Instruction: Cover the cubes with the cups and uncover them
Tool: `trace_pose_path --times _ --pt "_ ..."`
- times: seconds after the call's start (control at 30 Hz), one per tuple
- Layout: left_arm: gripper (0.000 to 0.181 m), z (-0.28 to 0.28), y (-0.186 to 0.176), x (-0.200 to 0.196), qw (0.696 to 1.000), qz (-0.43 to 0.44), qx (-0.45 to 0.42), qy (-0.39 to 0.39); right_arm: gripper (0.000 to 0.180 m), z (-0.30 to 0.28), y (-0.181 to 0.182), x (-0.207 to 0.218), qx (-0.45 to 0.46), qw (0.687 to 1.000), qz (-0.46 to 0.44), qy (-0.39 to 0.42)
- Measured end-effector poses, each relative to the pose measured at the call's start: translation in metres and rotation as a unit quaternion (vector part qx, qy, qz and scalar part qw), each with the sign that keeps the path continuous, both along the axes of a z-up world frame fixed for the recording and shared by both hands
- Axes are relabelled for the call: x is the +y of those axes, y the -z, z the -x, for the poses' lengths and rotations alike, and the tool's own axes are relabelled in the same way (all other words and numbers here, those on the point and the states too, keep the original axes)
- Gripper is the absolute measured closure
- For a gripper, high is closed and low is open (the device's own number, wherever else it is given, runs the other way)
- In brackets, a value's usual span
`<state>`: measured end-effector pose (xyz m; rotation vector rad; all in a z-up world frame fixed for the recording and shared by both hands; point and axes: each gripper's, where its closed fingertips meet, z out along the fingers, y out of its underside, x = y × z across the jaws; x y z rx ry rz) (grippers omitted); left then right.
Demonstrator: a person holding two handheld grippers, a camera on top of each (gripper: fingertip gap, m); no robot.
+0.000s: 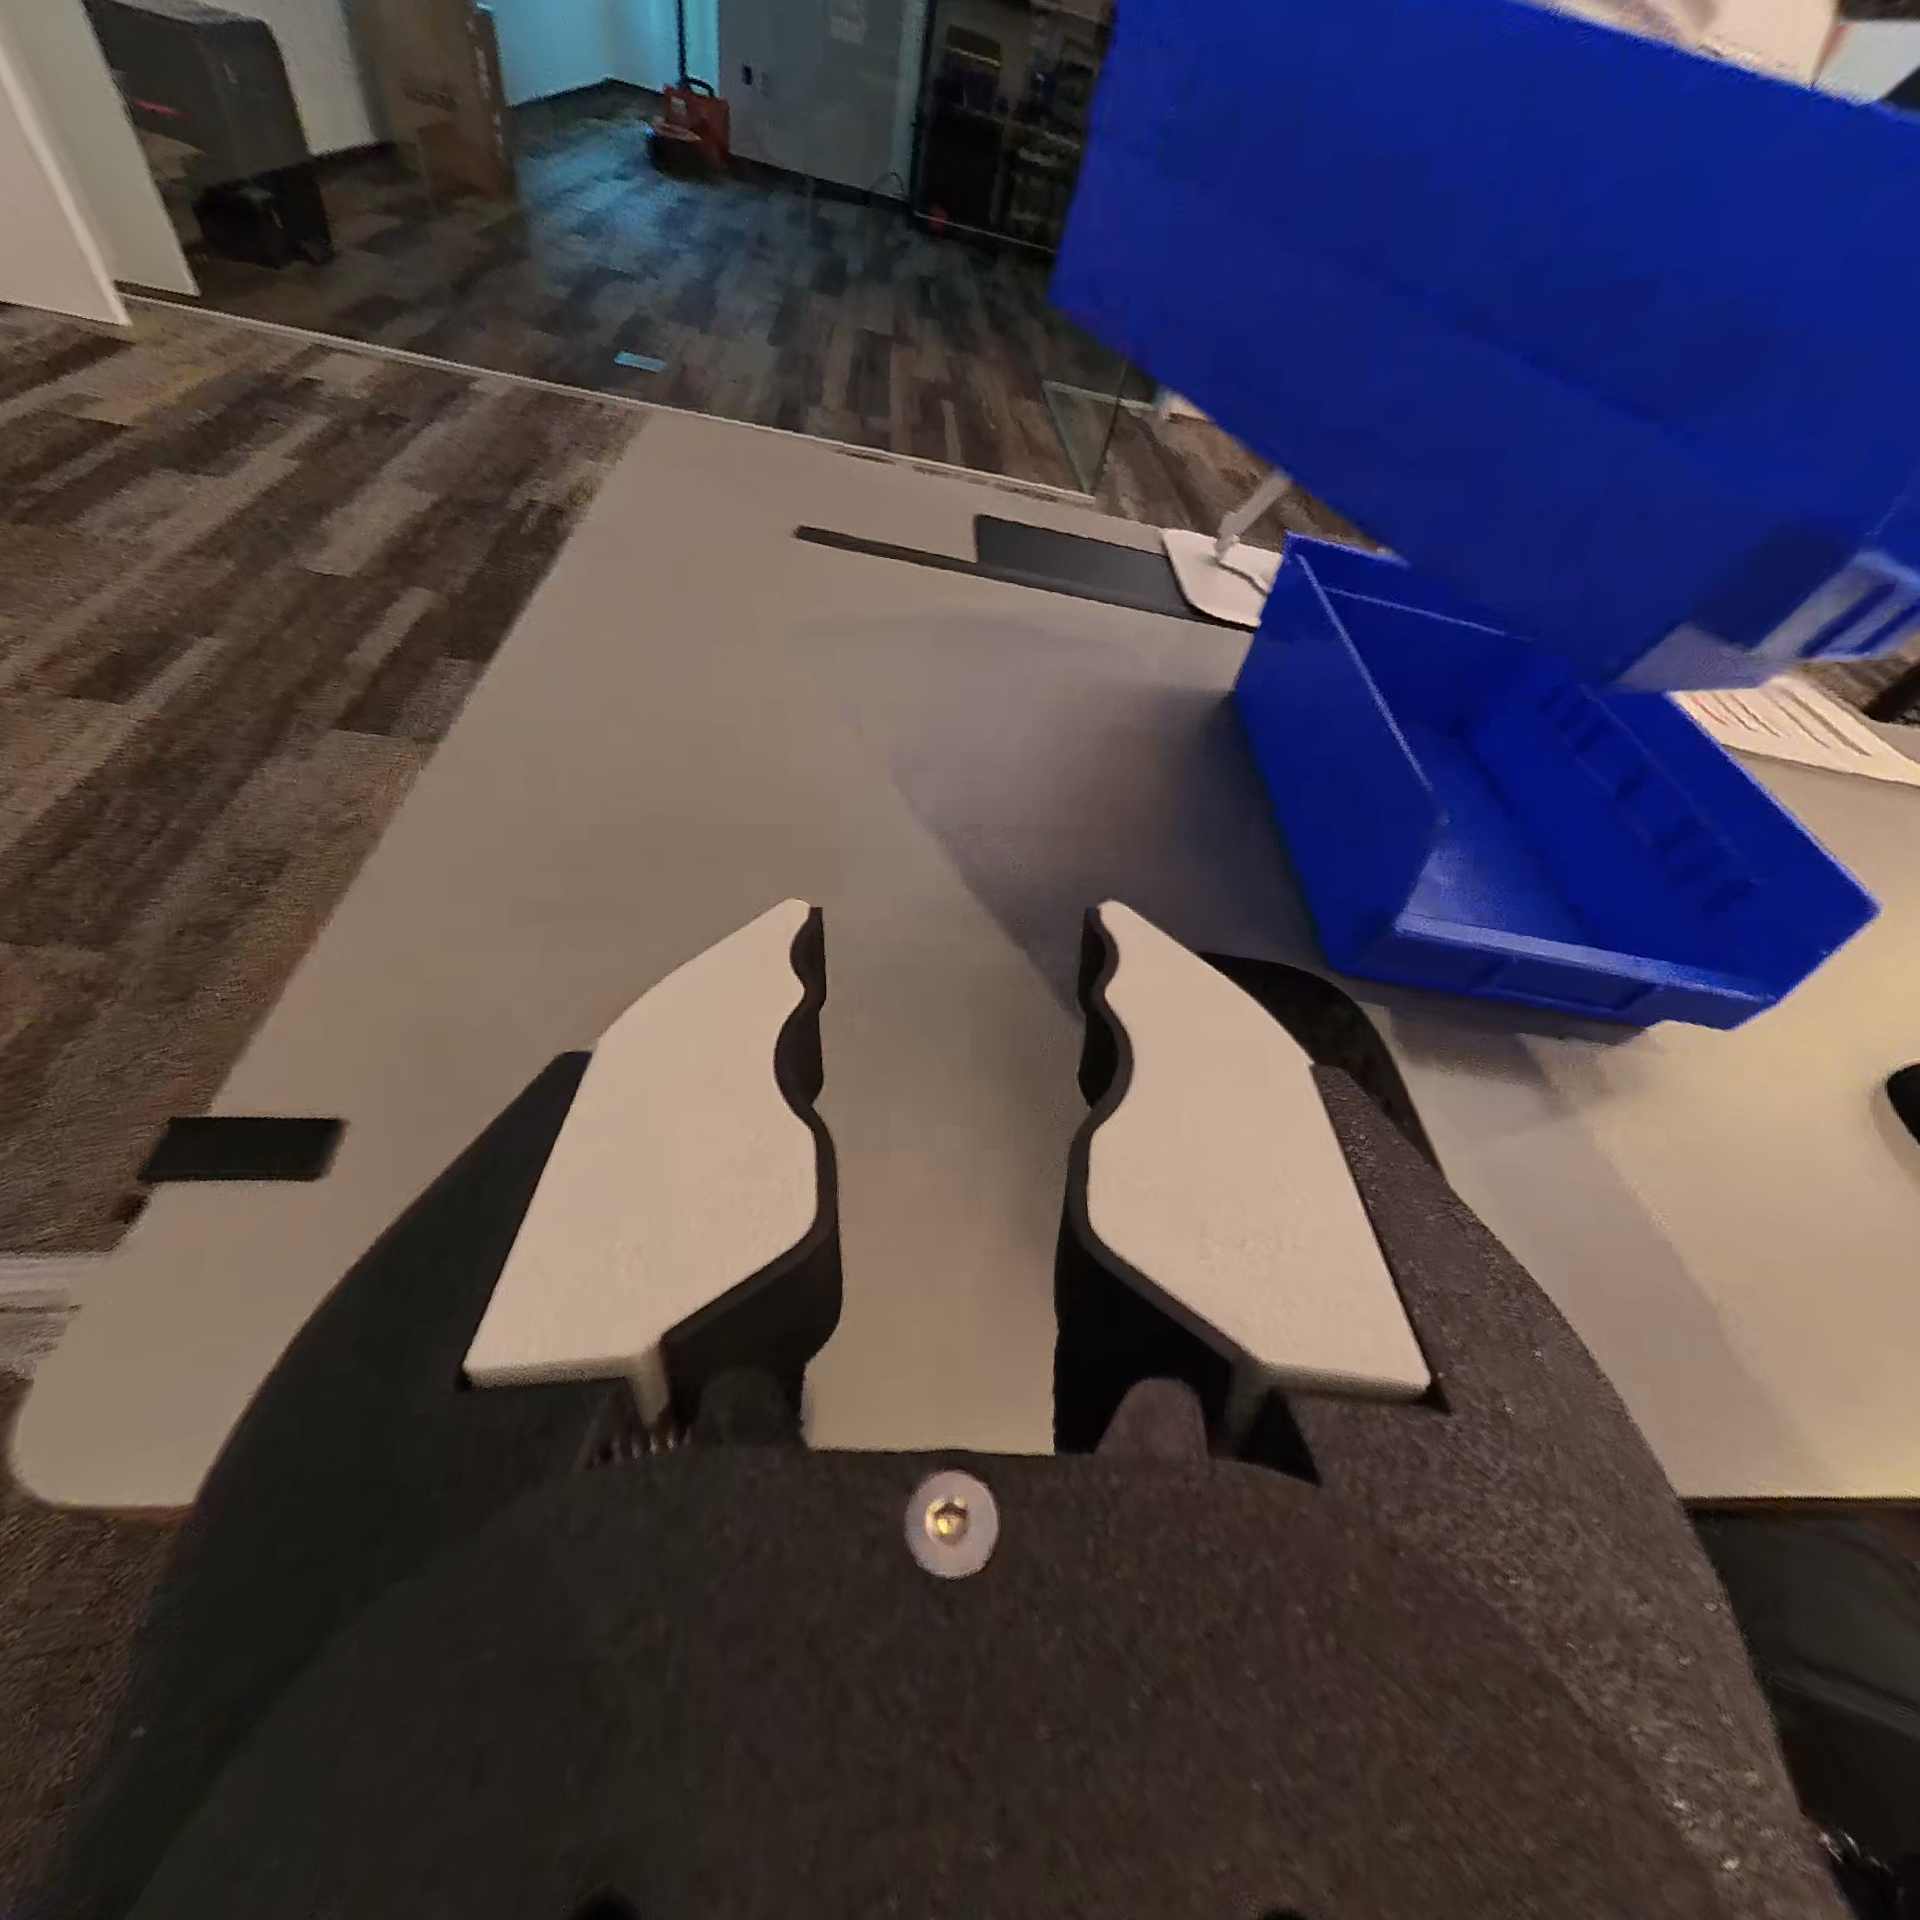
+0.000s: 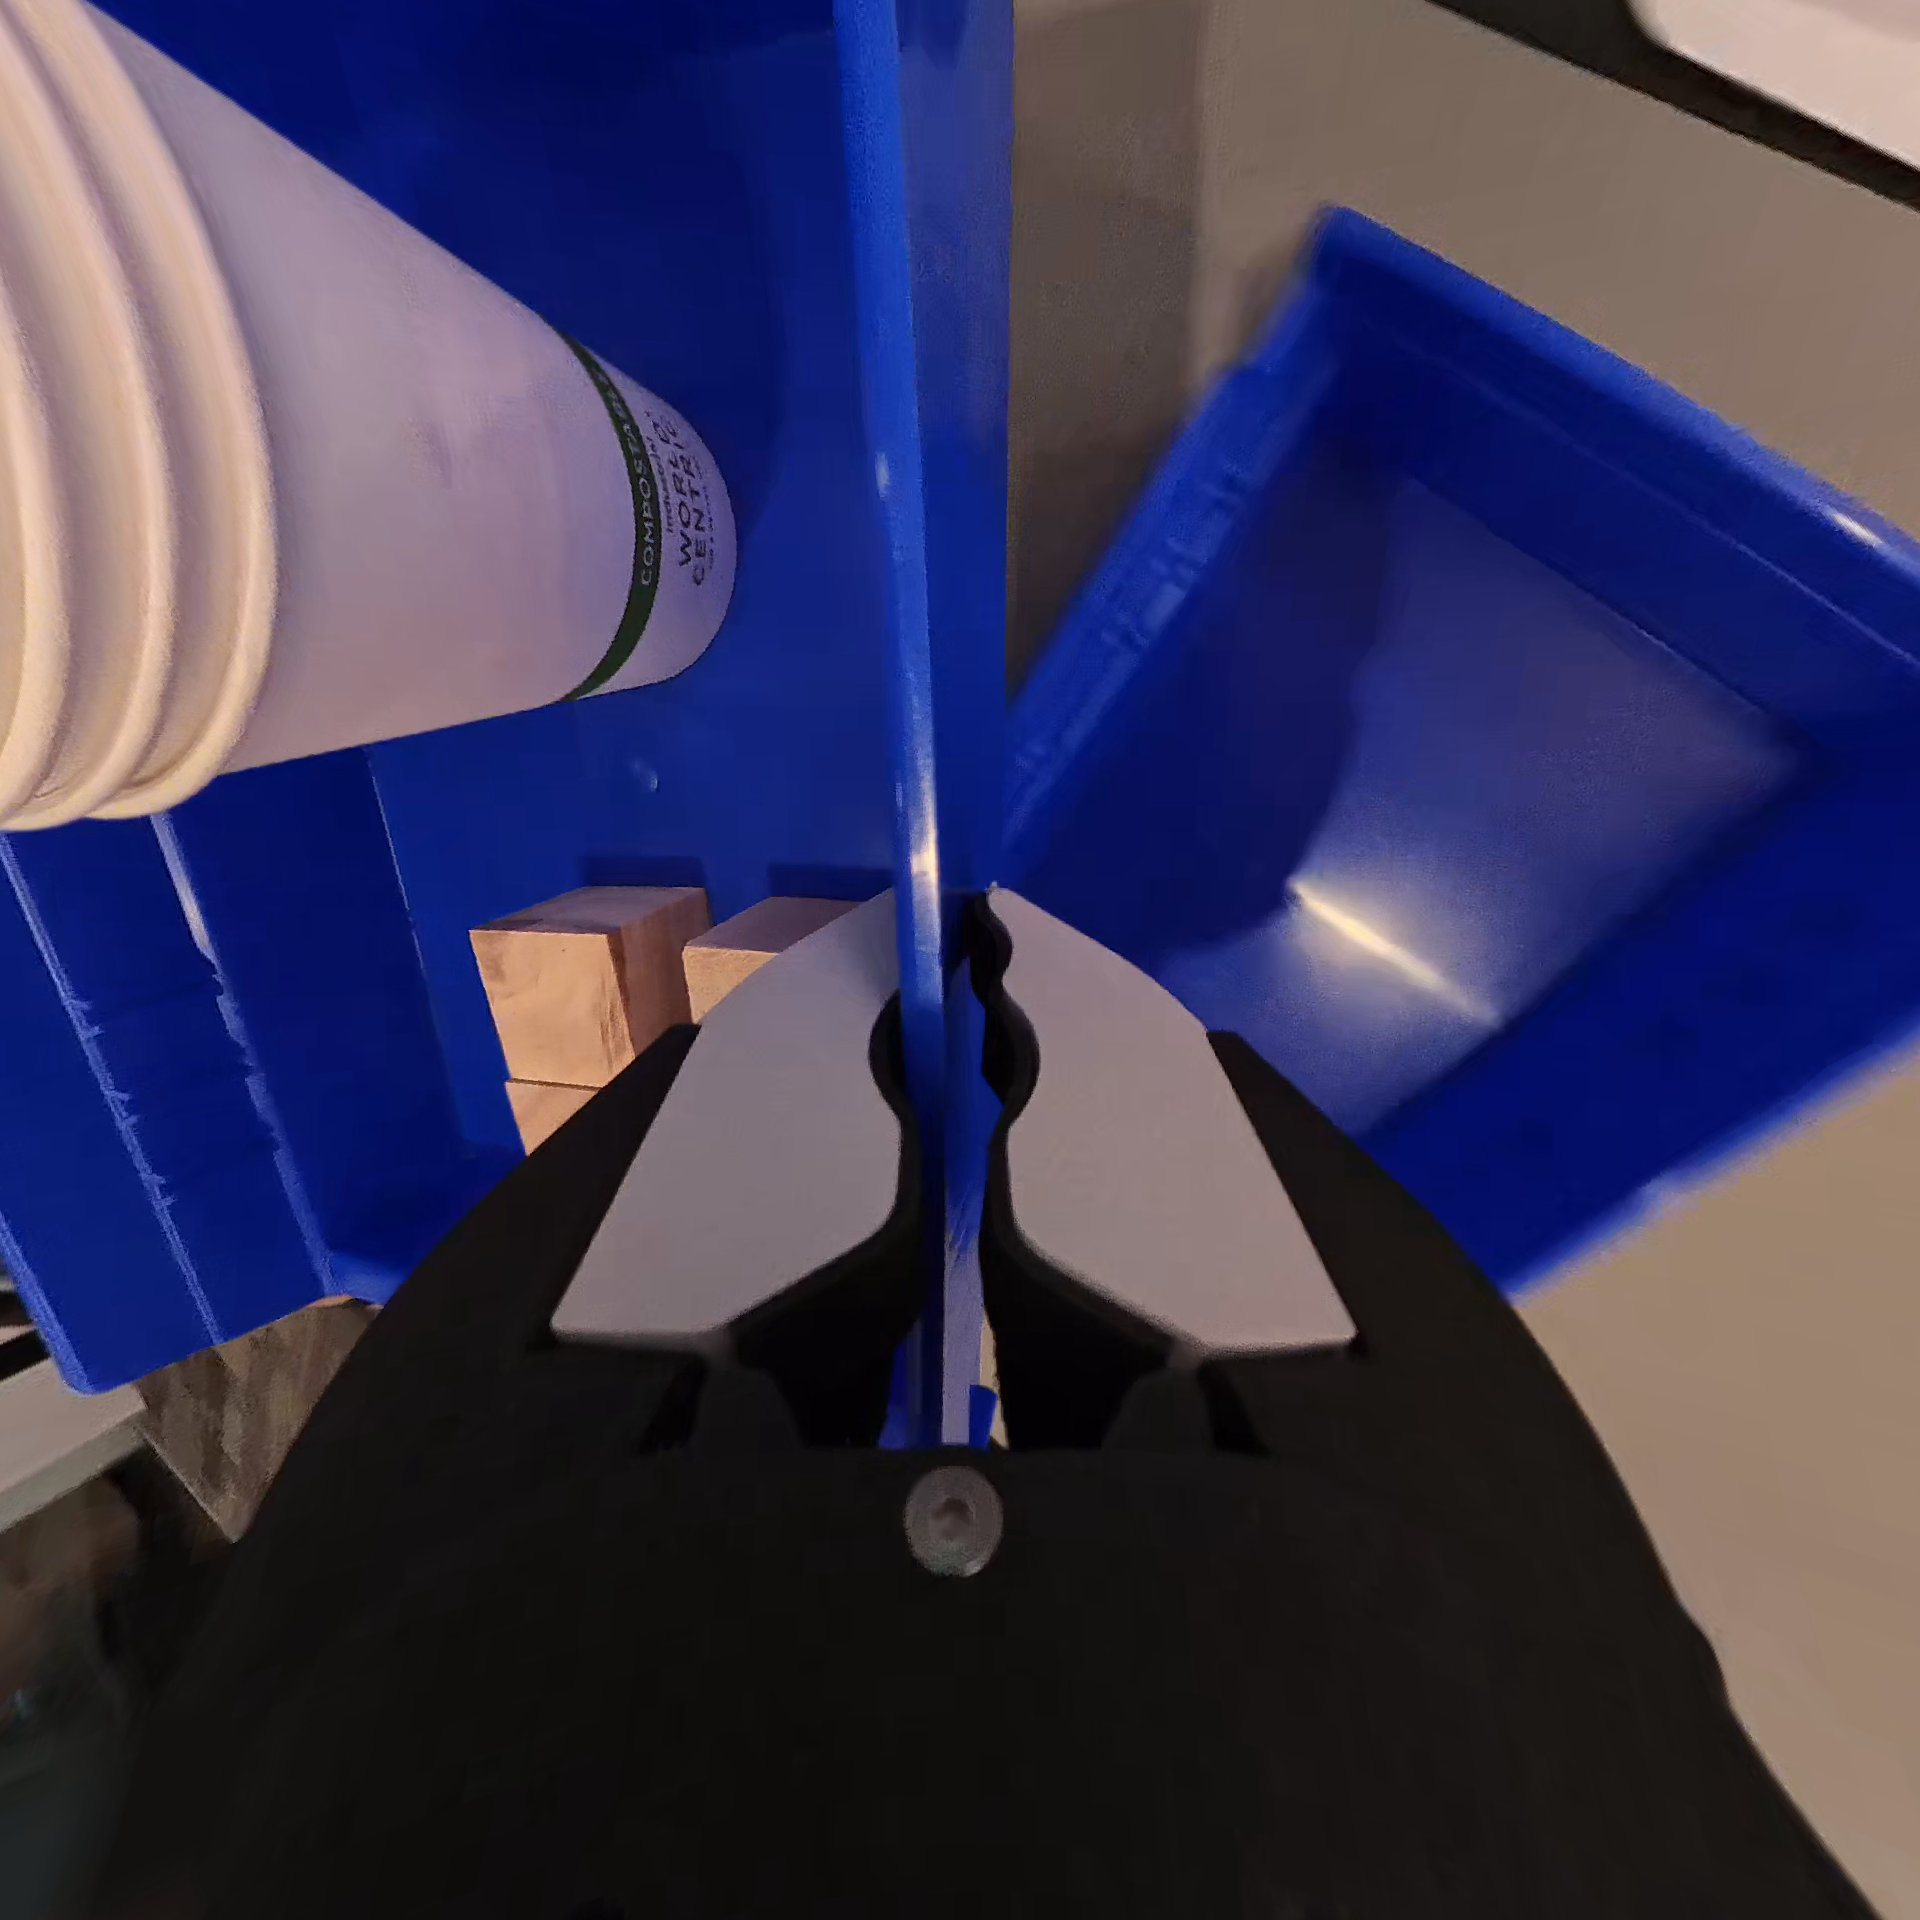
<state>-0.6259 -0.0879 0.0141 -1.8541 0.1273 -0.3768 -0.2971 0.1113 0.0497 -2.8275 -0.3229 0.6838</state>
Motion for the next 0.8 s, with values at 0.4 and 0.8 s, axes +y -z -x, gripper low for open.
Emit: trace_pose_path --times 0.4,0.8 --pt "0.132 0.057 0.027 0.006 0.998 0.029 -0.01 -0.054 0.173 0.173 0.072 0.056 -0.018 0.997 -0.007 -0.07" --pt "0.125 0.031 0.058 0.036 0.999 0.039 -0.005 -0.031 0.172 0.201 0.155 0.056 -0.066 0.996 0.013 -0.051"
